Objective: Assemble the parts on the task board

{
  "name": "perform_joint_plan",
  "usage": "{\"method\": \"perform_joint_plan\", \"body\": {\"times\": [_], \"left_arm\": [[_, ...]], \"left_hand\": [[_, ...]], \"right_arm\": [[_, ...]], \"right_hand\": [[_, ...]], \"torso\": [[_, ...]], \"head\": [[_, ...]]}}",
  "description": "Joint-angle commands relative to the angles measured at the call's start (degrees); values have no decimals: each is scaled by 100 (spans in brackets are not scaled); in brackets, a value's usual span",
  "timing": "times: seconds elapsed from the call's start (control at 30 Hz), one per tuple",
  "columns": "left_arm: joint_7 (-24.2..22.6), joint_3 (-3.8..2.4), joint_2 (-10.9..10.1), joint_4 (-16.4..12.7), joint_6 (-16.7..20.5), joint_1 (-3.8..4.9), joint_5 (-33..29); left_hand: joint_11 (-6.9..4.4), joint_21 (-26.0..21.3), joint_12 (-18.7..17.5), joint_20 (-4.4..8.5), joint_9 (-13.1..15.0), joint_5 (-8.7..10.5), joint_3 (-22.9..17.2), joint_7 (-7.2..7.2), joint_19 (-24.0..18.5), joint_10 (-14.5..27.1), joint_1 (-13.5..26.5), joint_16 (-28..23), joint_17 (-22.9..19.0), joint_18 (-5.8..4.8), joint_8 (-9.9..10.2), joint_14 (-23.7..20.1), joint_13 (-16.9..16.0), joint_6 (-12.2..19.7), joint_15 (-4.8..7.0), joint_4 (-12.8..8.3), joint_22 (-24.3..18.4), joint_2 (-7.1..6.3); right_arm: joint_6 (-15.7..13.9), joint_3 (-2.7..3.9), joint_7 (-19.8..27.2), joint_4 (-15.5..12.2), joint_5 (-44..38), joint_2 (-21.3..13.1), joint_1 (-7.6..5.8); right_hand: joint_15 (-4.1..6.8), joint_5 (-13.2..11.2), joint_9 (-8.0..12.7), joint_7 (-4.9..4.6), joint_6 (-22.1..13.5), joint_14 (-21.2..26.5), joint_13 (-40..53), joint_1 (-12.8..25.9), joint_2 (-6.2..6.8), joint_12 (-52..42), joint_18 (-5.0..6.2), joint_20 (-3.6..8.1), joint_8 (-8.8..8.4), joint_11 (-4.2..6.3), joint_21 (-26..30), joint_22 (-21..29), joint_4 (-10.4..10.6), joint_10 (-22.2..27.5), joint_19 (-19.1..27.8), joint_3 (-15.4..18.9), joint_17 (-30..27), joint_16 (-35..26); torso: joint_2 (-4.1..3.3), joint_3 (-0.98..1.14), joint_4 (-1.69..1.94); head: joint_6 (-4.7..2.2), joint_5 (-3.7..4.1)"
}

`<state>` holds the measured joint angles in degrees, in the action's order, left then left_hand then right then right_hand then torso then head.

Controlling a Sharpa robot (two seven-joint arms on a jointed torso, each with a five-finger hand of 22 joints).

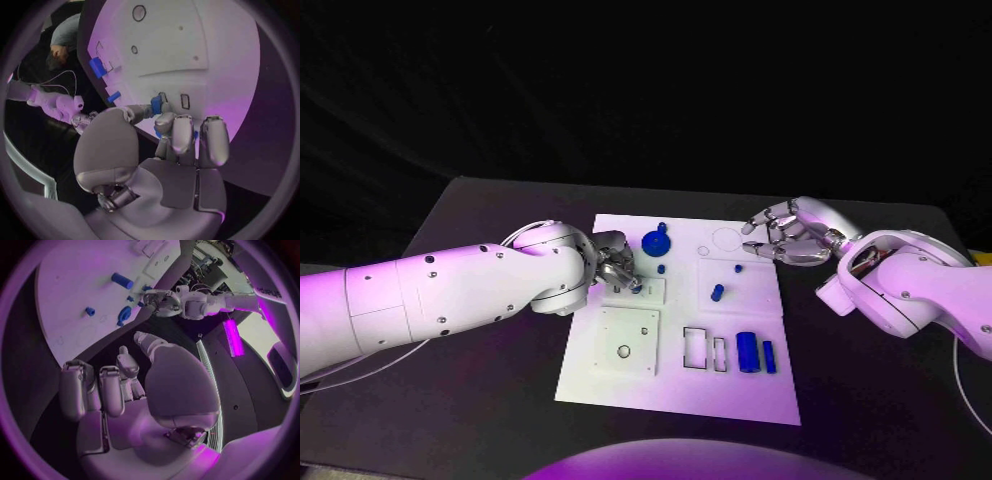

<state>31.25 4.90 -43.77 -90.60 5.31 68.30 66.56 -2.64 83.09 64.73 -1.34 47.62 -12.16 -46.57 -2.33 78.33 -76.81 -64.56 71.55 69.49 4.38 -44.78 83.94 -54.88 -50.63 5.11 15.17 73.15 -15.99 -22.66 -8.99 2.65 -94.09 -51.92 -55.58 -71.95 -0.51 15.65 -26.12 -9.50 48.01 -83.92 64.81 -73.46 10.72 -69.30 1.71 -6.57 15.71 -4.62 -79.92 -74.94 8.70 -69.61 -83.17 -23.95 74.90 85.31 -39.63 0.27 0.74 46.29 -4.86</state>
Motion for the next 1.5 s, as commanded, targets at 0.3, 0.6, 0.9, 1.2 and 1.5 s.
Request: {"method": "perform_joint_plan", "body": {"times": [0.3, 0.6, 0.9, 1.2, 1.5], "left_arm": [[88, -1, 57, 46, -185, -31, 220], [123, -2, 41, 27, -327, -42, 172], [159, -2, 26, 37, -399, -46, 154], [177, -2, 24, 57, -380, -46, 145], [196, -3, 63, 83, -404, -45, 26]], "left_hand": [[1, 25, 16, 7, 281, -12, -1215, 75, 27, -30, 22, -33, 7, -67, -25, 63, 9, -52, 54, -1181, 4, 53], [-7, 40, 40, 21, 296, -92, -1269, 82, 47, -47, 58, -33, 11, -73, -63, 64, 15, -60, 63, -1209, 33, 19], [-10, 46, 38, 26, 301, -131, -1286, 85, 54, -47, 75, -35, 10, -75, -77, 64, 31, -62, 65, -1216, 44, 12], [-11, 49, 36, 28, 303, -141, -1290, 85, 59, -47, 78, -33, 13, -76, -80, 65, 37, -63, 66, -1218, 51, 11], [-10, 54, 44, 32, 307, -164, -1295, 86, 66, -53, 116, -36, 11, -79, -93, 65, 40, -62, 67, -1205, 63, 9]], "right_arm": [[82, 0, 3, -4, -58, -5, 7], [89, 0, 3, 3, -58, -4, 17], [90, 0, -9, 7, -58, -5, 22], [86, 0, -9, 7, -58, -4, 24], [71, 0, -7, 5, -58, -7, 24]], "right_hand": [[8, -38, -5, -6, -27, -341, 1, 30, 19, 26, 115, 3, 32, -5, 27, -761, 23, 44, 40, -4, 444, -27], [8, -38, -5, -6, -27, -341, 1, 30, 19, 26, 115, 3, 32, -5, 27, -761, 23, 44, 40, -4, 444, -27], [10, -38, -7, -5, -28, -341, -3, 28, 16, 28, 116, 4, 37, -4, 31, -759, 25, 45, 41, -4, 442, -29], [10, -38, -7, -5, -28, -341, -3, 28, 16, 28, 116, 4, 37, -4, 31, -759, 25, 45, 41, -4, 442, -29], [11, -37, -8, -5, -31, -340, -12, 34, 11, 34, 117, 5, 41, -3, 39, -754, 34, 50, 45, -3, 435, -34]], "torso": [[-1, 1, 0], [3, -1, 7], [1, 0, 0], [0, 2, 2], [-1, 4, -3]], "head": [[34, 9], [48, 2], [45, -6], [43, -6], [46, -10]]}}
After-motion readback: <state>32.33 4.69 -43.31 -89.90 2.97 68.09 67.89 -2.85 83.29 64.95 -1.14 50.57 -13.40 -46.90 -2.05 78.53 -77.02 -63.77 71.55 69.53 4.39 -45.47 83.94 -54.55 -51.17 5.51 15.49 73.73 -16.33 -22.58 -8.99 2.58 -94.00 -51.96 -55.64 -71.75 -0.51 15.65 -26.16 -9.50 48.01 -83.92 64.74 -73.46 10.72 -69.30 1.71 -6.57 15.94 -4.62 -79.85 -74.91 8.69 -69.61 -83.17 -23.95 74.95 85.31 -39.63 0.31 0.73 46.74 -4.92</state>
